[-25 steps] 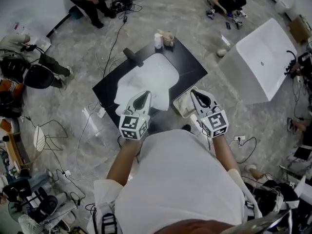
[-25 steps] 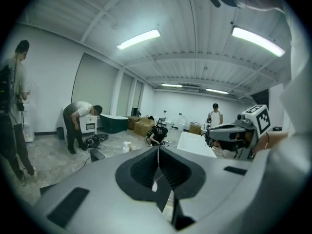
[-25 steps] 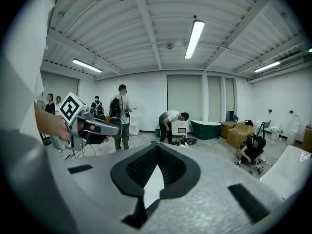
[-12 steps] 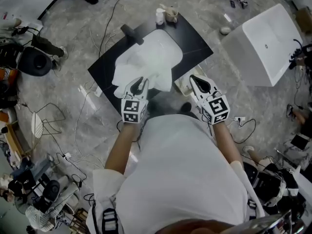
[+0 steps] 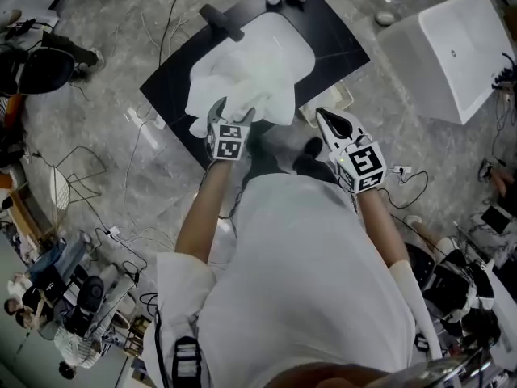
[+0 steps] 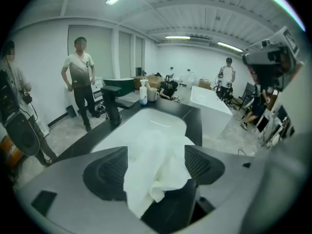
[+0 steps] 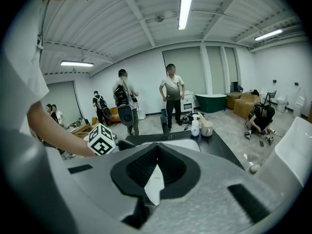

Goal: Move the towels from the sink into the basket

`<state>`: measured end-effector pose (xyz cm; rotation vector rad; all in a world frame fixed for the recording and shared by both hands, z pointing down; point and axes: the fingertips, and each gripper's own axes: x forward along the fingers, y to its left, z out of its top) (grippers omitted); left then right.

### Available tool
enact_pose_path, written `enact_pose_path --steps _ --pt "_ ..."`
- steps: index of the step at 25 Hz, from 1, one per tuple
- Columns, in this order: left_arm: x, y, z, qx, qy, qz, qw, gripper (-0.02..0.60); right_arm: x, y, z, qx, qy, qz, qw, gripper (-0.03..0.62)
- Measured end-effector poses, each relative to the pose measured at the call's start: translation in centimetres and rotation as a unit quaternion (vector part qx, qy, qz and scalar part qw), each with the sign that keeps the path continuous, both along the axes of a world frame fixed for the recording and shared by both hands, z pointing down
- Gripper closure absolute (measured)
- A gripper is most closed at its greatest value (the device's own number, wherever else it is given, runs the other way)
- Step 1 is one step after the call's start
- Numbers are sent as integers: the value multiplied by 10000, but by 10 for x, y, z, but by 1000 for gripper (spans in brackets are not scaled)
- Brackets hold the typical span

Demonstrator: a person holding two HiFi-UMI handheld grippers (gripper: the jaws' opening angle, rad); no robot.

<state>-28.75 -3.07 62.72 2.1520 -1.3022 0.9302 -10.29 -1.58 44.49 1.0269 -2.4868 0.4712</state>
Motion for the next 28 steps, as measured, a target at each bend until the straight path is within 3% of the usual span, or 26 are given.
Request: enact_pose_path --steps 8,17,19,23,26,27,28 --pt "-18 -40 97 -677 -683 15 9954 144 -12 -10 44 -439 112 9 9990 594" --pt "-64 -52 159 -919 -1822 58 9789 61 -35 3 68 -714 163 -57 9973 594" --pt "-76 -56 161 -916 -1991 -61 9757 60 -37 4 74 -760 149 -67 9970 594" --pt "-99 -55 163 -1166 -1945 -474 9728 61 -44 6 80 -799 136 -121 9966 594" --pt "-109 -51 167 -1460 -1976 -410 9685 66 -48 4 79 -778 114 -121 9968 594" --pt "-110 -50 166 -1483 -2050 -294 9670 84 -47 4 78 -766 105 -107 9969 594" --pt "-111 -49 164 -1446 -2162 -175 9654 192 -47 3 78 -755 99 -91 9971 594"
